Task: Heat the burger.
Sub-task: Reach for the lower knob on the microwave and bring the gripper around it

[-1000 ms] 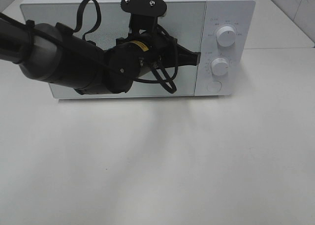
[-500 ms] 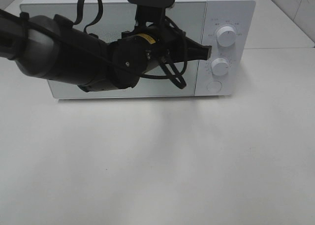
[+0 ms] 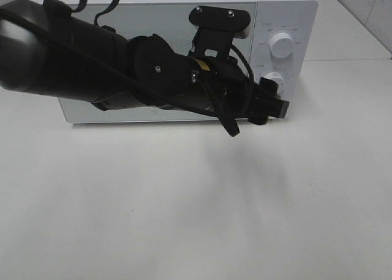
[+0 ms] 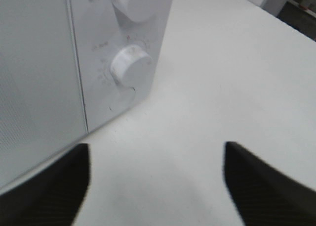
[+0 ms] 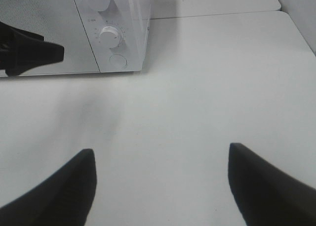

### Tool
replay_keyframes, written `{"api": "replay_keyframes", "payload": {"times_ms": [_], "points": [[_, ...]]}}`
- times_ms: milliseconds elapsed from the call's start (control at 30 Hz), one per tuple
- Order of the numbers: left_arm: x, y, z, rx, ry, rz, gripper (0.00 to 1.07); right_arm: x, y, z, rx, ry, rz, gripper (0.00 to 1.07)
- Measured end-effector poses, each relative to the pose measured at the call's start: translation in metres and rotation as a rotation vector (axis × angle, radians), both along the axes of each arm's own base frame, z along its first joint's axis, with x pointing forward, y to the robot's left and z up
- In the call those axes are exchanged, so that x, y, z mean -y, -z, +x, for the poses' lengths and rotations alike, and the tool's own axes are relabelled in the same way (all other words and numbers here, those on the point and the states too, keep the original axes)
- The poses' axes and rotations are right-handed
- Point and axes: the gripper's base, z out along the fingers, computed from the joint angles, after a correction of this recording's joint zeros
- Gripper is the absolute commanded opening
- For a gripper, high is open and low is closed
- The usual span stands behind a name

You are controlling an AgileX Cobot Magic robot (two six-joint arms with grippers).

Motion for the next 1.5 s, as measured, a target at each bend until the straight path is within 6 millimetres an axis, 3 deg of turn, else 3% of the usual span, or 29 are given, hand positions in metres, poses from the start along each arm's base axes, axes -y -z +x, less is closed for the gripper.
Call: {"api": "replay_keyframes", "payload": {"times_ms": [433, 600, 667, 767, 967, 1067, 1167, 1333, 1500], "points": [[-0.009, 0.021, -0.038, -0.367, 0.244, 0.248, 1.0, 0.0, 0.0, 0.0, 0.0, 0.0, 0.0, 0.74], [-0.017, 0.005, -0.049, -0.401, 0.326, 0.318, 1.0, 0.0, 0.0, 0.0, 0.0, 0.0, 0.0, 0.74], [-0.025, -0.014, -0.056, -0.385, 0.366, 0.339, 1.0, 0.0, 0.0, 0.0, 0.0, 0.0, 0.0, 0.74], [-0.031, -0.027, -0.061, -0.375, 0.394, 0.359, 1.0, 0.0, 0.0, 0.0, 0.0, 0.0, 0.0, 0.74], [-0.049, -0.042, -0.072, -0.408, 0.448, 0.475, 1.0, 0.0, 0.0, 0.0, 0.0, 0.0, 0.0, 0.74], [-0.052, -0.044, -0.073, -0.422, 0.442, 0.491, 1.0, 0.0, 0.0, 0.0, 0.0, 0.0, 0.0, 0.74], [-0.067, -0.049, -0.065, -0.48, 0.371, 0.509, 1.0, 0.0, 0.0, 0.0, 0.0, 0.0, 0.0, 0.74], [-0.105, -0.056, -0.036, -0.57, 0.211, 0.483, 1.0, 0.0, 0.0, 0.0, 0.0, 0.0, 0.0, 0.74], [-0.133, -0.056, -0.02, -0.648, 0.121, 0.481, 1.0, 0.0, 0.0, 0.0, 0.0, 0.0, 0.0, 0.74]]}}
